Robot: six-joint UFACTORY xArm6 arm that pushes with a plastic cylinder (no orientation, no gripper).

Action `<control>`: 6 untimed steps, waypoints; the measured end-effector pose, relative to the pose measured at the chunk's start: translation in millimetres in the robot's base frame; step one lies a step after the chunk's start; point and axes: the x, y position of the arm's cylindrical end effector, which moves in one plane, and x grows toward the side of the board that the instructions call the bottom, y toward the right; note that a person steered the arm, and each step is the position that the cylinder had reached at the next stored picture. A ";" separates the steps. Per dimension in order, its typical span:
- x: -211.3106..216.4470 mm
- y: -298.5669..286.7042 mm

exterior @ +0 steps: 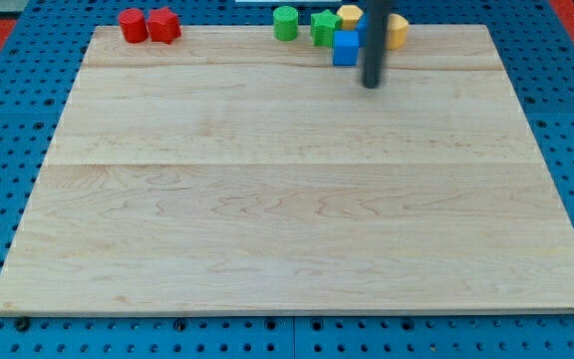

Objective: Push the yellow heart down a bit

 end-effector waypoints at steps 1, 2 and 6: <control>-50.1 103.7; -124.1 109.5; -125.2 -17.2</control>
